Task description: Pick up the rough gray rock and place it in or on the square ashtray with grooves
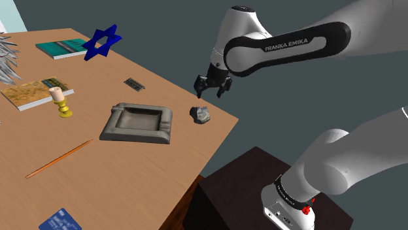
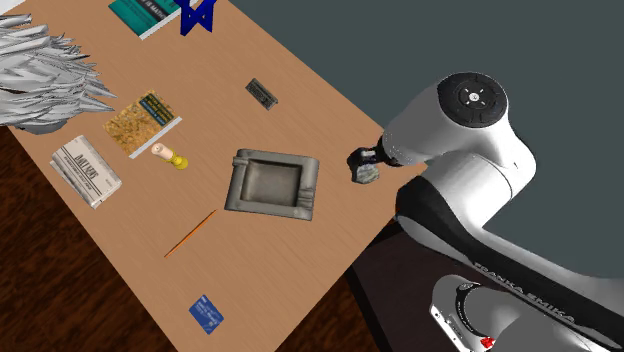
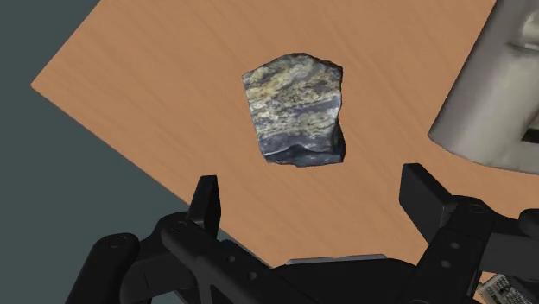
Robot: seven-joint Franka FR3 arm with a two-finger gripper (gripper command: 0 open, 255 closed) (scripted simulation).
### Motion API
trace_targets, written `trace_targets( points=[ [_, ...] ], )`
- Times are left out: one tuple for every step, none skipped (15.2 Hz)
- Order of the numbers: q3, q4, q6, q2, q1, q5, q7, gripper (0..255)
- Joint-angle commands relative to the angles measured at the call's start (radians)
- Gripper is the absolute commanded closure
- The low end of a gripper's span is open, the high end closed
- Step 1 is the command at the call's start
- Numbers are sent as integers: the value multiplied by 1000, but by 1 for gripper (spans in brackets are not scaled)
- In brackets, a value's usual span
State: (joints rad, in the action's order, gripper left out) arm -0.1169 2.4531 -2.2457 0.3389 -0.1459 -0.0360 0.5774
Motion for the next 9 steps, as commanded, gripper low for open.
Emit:
trace_targets(
  points=[
    [-72, 28, -94, -45, 22, -146, 89, 0],
    [-110, 40, -133, -73, 40, -230, 147, 0],
    [-148, 48, -166, -104, 61, -324, 214, 0],
    [-158, 49, -175, -114, 67, -356, 237, 0],
    [-158, 52, -188, -126, 71, -366, 244, 0],
    [-157, 54, -201, -137, 75, -377, 251, 0],
    [-157, 56, -214, -149, 80, -388, 258, 0],
    [-156, 58, -227, -161, 84, -399, 266, 0],
    [-156, 59, -239, -174, 89, -411, 274, 0]
  ],
)
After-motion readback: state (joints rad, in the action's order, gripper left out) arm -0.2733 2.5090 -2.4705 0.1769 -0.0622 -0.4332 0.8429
